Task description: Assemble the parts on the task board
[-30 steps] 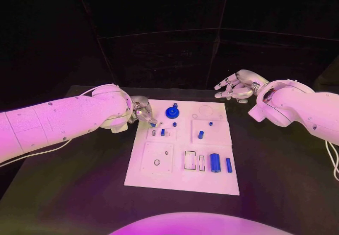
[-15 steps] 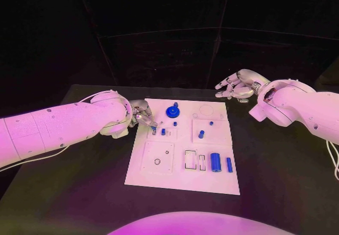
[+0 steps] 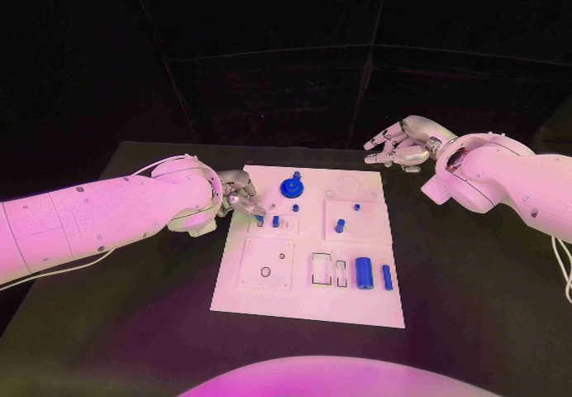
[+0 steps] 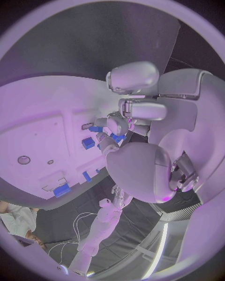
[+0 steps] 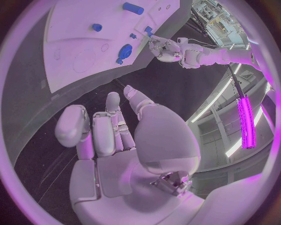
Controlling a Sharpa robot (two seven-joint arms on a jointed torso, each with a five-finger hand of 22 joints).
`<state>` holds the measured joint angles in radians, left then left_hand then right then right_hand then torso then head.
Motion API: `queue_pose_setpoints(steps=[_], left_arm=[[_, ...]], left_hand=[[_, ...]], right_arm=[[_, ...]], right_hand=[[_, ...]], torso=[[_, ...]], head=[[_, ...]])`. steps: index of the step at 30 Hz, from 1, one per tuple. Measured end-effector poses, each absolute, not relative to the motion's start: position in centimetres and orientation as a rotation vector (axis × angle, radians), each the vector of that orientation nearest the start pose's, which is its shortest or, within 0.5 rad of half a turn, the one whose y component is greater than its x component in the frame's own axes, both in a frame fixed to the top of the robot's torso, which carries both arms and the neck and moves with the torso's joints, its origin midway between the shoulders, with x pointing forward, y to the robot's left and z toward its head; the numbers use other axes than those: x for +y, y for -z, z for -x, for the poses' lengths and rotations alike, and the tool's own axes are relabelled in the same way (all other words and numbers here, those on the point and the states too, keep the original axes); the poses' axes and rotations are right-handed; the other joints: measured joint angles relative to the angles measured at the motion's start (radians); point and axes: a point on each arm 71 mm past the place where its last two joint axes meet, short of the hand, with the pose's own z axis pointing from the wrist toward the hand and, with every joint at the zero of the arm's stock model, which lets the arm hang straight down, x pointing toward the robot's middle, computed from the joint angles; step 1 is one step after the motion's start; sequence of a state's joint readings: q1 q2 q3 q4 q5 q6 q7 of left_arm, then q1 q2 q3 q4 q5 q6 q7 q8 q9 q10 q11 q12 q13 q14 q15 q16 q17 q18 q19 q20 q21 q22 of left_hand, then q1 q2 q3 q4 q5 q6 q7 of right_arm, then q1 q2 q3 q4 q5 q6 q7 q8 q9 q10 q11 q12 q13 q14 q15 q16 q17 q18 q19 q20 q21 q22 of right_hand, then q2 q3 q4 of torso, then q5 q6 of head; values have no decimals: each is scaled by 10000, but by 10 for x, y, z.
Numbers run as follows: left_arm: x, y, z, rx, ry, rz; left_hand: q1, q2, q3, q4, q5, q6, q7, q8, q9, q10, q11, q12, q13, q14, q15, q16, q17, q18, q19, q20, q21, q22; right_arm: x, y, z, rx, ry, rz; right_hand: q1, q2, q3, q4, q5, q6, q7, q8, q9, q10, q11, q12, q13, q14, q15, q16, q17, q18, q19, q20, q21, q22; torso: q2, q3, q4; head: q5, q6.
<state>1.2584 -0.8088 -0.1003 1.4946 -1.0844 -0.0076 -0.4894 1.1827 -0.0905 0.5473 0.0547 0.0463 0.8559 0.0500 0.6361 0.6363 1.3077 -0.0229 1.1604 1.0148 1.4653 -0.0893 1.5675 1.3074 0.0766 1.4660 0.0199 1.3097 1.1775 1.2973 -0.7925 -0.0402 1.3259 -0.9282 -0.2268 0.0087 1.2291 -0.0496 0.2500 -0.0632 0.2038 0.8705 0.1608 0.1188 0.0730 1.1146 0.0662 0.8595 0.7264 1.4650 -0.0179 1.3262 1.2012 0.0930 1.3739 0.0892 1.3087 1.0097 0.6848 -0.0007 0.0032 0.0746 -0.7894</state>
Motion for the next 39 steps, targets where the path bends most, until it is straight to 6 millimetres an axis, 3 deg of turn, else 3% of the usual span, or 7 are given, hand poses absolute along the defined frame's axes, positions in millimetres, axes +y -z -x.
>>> queue_pose_setpoints(steps=[35,38,39], left_arm=[[212,221,-485,22451,3812,2165],[213,221,-485,22453,3798,2168],[213,221,-485,22454,3795,2169]], left_hand=[[28,21,133,-19,-4,42,32,-19,-8,38,-37,0,8,0,0,0,0,0,0,0,0,11],[-96,-73,165,5,-4,140,-34,11,-21,61,-59,0,35,0,0,0,0,1,0,0,0,46],[-247,-175,406,-209,-4,204,-91,55,-44,96,-93,1,50,0,0,0,0,1,0,0,0,62]], right_arm=[[-235,153,-537,17250,-8575,-2978],[-235,153,-537,17255,-8576,-2976],[-235,153,-537,17256,-8577,-2976]], right_hand=[[0,0,0,0,0,0,0,0,0,0,0,0,1,0,0,0,1,-1,0,0,0,1],[0,0,0,0,0,0,0,0,0,0,0,0,1,0,0,0,1,0,0,0,0,1],[0,0,0,0,0,0,0,0,0,0,0,0,1,0,0,0,1,-1,0,0,0,1]], torso=[[-5,4,-10],[-5,4,-10],[-5,5,-10]], head=[[0,-58],[0,-55],[-1,-52]])
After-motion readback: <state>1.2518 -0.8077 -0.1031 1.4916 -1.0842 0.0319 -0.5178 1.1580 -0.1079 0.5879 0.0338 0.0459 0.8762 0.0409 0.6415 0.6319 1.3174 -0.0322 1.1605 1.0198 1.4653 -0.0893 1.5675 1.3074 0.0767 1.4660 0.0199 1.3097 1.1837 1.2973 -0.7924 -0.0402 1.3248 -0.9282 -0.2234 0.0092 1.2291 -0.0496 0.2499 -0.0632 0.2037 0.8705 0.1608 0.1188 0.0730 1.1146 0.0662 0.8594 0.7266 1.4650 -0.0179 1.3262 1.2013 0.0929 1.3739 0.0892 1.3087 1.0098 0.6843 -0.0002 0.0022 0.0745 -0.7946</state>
